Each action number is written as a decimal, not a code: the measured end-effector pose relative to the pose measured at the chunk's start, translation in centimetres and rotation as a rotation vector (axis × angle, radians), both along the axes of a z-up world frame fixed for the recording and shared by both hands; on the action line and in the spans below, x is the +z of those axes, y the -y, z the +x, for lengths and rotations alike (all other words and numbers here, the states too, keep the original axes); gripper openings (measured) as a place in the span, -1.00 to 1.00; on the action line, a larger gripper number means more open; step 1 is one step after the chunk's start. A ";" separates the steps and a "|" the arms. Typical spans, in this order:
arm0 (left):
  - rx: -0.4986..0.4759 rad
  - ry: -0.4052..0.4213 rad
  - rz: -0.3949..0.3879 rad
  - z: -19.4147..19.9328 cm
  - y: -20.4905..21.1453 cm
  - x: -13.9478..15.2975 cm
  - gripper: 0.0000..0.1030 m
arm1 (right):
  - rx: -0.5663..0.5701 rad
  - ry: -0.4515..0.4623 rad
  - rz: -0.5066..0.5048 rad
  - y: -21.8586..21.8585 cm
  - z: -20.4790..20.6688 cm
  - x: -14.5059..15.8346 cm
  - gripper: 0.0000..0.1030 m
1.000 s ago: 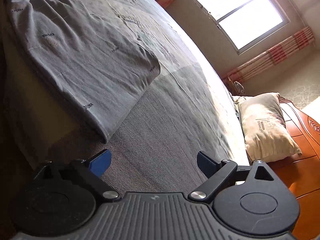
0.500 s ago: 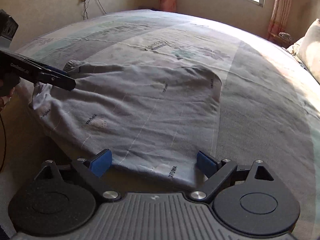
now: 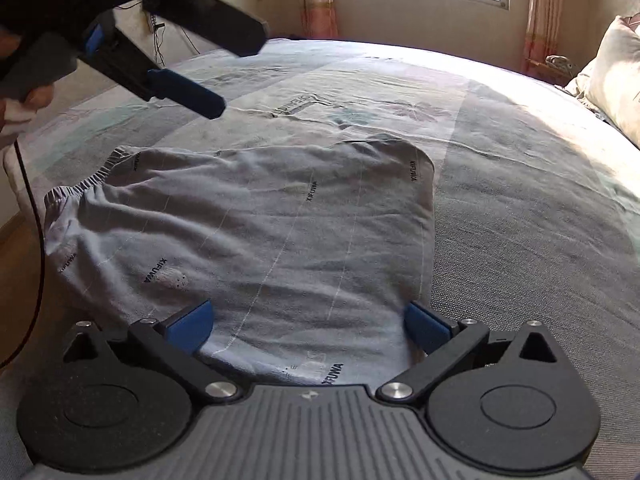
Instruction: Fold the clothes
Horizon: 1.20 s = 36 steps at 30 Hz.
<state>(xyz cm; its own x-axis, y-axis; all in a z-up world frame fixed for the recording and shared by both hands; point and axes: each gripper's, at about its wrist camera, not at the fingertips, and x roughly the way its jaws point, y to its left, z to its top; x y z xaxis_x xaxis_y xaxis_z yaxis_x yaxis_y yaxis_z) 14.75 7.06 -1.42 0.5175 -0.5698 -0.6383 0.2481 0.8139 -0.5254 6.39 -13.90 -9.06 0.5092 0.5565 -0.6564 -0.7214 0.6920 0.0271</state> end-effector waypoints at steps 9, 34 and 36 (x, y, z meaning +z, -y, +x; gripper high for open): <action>0.098 -0.143 -0.109 8.0 3.0 -7.5 0.76 | 0.031 0.034 0.084 1.4 -0.3 -0.5 1.00; 0.040 -0.101 0.047 3.1 1.9 0.4 0.87 | -0.026 0.005 0.113 0.9 0.1 -0.2 1.00; 0.050 -0.104 0.085 0.9 -0.1 1.0 0.87 | -0.035 0.006 0.102 0.7 0.0 -0.2 1.00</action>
